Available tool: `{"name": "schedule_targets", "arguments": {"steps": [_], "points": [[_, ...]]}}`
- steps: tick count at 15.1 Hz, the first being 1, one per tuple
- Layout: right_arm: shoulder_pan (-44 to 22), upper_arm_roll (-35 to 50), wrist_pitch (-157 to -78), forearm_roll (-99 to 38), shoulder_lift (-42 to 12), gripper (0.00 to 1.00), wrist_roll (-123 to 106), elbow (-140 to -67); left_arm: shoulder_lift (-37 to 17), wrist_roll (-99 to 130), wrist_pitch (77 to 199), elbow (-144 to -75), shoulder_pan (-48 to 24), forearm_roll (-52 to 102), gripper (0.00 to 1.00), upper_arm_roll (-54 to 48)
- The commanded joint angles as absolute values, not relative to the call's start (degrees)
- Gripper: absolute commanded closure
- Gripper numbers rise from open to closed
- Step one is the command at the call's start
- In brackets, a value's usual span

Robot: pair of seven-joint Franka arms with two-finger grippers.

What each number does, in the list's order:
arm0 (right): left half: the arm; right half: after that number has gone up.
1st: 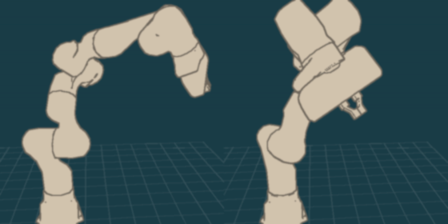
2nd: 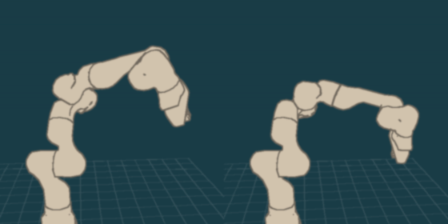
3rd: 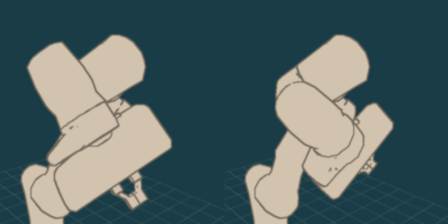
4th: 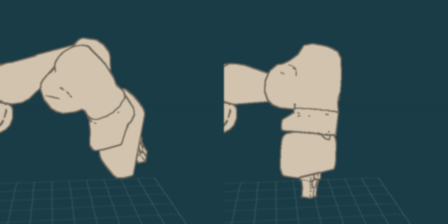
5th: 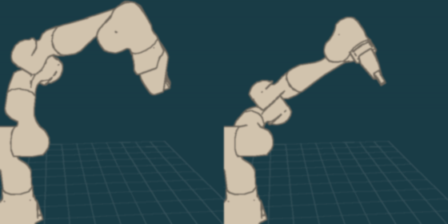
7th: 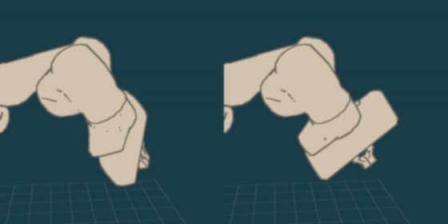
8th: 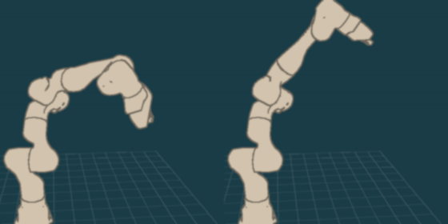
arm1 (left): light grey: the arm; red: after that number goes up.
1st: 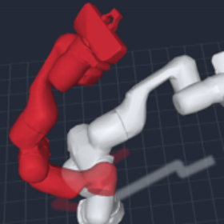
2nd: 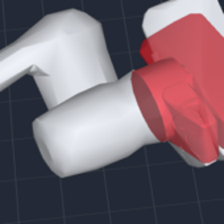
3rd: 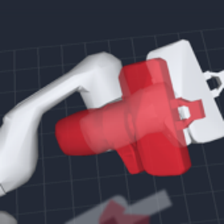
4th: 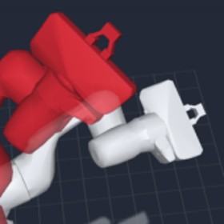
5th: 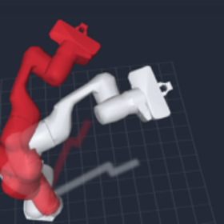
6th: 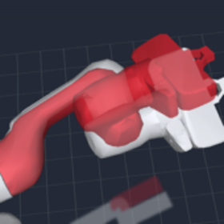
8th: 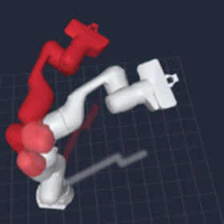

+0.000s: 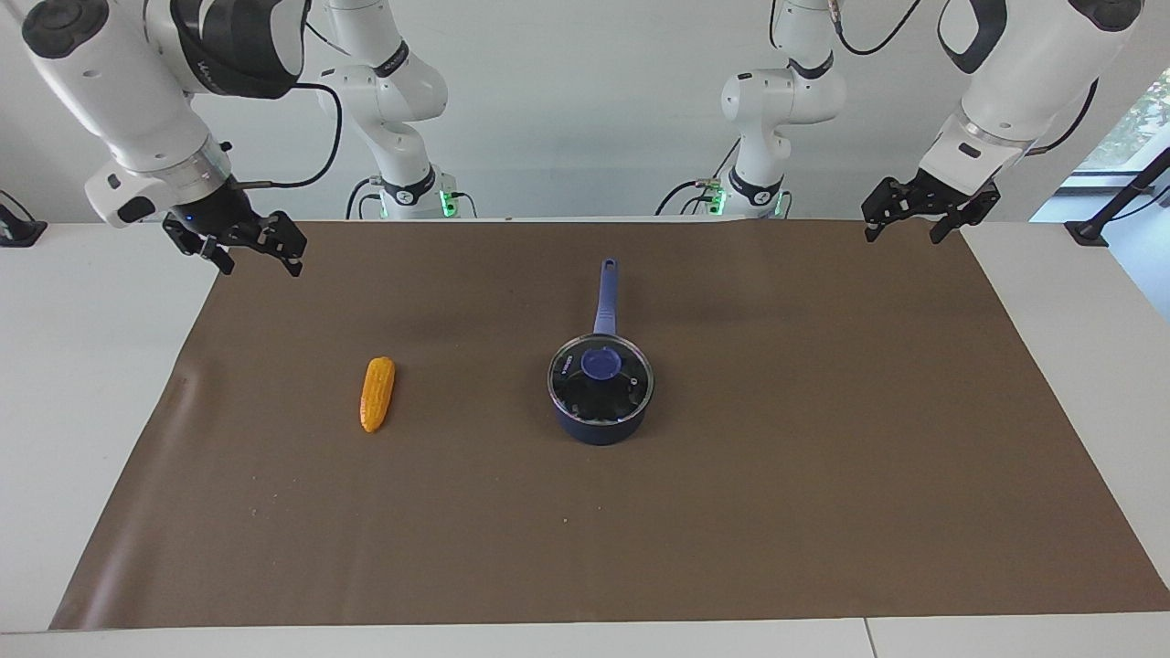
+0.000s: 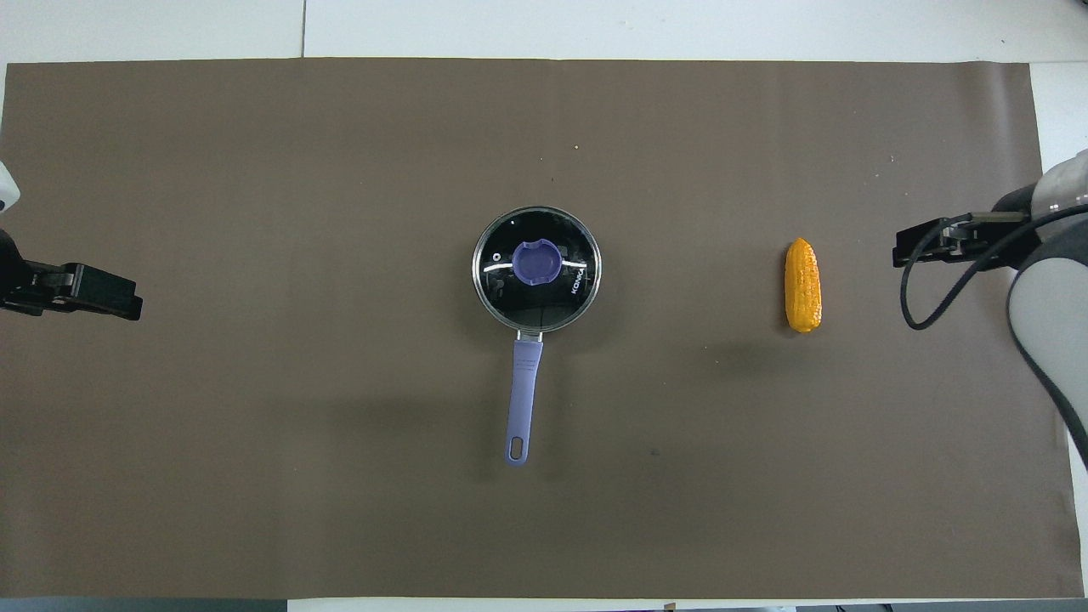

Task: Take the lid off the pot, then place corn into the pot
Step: 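Move the left gripper toward the pot lid while the right gripper reaches the corn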

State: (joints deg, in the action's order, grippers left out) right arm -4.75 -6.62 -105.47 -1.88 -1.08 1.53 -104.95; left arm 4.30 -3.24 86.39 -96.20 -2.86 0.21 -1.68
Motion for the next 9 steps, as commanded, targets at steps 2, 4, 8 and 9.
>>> {"name": "schedule_targets", "arguments": {"steps": [2, 4, 8, 9], "points": [[-6.4, -6.3, -119.6, -3.9, -4.9, 0.00, 2.6, -113.9, 5.3, 7.0, 91.2, -98.1, -9.5, -0.5, 0.00, -2.0], [-8.9, -6.3, -126.6, -3.9, -6.7, 0.00, 2.5, -118.9, 3.0, 16.6, 93.9, -97.7, -15.8, -0.3, 0.00, -2.0], [-8.2, -6.3, -131.7, -3.9, -9.7, 0.00, 1.5, -122.0, -7.7, 32.0, 99.4, -91.2, -26.1, 3.7, 0.00, -2.2], [-8.1, -6.3, -131.6, -3.9, -10.2, 0.00, 1.5, -122.3, -13.1, 35.5, 99.7, -86.3, -28.6, 3.8, 0.00, -2.2]]}}
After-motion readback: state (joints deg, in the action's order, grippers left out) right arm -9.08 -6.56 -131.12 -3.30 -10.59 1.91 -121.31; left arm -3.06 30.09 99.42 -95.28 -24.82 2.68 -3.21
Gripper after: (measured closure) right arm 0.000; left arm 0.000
